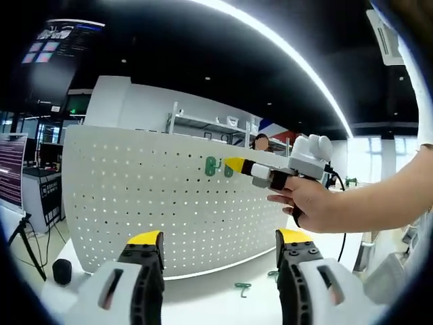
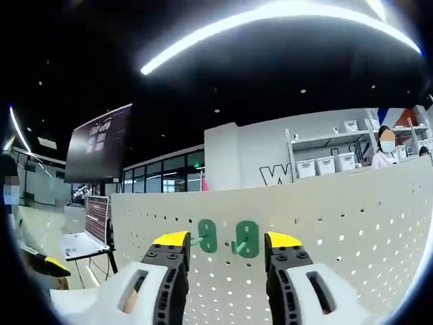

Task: Insert the hook assembly into the mounting plate slot until the hook locks in place.

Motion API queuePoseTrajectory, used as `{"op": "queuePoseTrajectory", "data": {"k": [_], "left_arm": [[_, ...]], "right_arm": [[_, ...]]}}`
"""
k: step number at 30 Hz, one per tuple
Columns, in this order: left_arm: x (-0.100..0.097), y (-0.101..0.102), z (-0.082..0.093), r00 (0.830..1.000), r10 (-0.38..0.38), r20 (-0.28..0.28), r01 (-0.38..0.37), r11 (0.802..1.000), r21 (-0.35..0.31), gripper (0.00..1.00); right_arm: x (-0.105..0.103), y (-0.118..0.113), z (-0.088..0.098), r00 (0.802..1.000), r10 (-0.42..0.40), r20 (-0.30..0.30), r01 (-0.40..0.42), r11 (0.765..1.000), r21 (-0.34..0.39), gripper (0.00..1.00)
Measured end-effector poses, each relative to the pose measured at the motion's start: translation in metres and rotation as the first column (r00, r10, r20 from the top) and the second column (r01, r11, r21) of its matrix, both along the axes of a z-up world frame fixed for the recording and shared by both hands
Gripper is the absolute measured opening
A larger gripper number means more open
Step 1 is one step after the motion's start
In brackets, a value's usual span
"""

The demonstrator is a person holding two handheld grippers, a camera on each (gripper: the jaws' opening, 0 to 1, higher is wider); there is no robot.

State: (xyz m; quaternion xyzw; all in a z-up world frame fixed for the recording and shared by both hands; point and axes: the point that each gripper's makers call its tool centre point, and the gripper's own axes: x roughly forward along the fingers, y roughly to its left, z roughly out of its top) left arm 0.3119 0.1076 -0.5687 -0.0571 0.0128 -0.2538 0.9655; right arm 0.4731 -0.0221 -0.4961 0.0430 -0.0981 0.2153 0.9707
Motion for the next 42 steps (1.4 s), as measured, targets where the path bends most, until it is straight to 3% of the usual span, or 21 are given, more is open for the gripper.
{"op": "queuePoseTrajectory", "data": {"k": [3, 5, 9, 23, 31, 36, 42], "left_arm": [[0.000, 0.001, 0.001, 1.000, 0.002, 0.001, -0.002, 1.000, -0.002, 0.69], [0.001, 0.001, 0.001, 1.000, 0.003, 0.000, -0.003, 1.000, -0.002, 0.69], [0.000, 0.001, 0.001, 1.000, 0.004, 0.001, -0.004, 1.000, -0.002, 0.69], [-0.001, -0.007, -0.001, 1.000, -0.016, 0.002, 0.016, 1.000, 0.005, 0.69], [-0.003, -0.009, -0.004, 1.000, -0.026, 0.001, 0.026, 1.000, 0.016, 0.68], [-0.003, -0.014, -0.005, 0.999, -0.039, 0.004, 0.039, 0.999, 0.023, 0.68], [-0.004, -0.018, -0.004, 0.999, -0.049, 0.009, 0.049, 0.998, 0.025, 0.68]], "right_arm": [[-0.004, 0.007, -0.002, 0.997, 0.077, -0.004, -0.077, 0.997, 0.004, 0.40], [-0.008, 0.008, -0.004, 0.995, 0.101, 0.008, -0.100, 0.994, -0.032, 0.41], [-0.020, 0.007, -0.009, 0.978, 0.210, 0.008, -0.210, 0.978, 0.002, 0.42], [-0.031, -0.004, -0.017, 0.974, 0.224, -0.006, -0.224, 0.974, -0.043, 0.44], [-0.050, -0.014, -0.029, 0.967, 0.254, -0.036, -0.255, 0.965, -0.061, 0.46], [-0.064, -0.018, -0.040, 0.962, 0.267, -0.051, -0.271, 0.956, -0.115, 0.48], [-0.075, -0.027, -0.048, 0.959, 0.275, -0.073, -0.282, 0.953, -0.108, 0.48]]}}
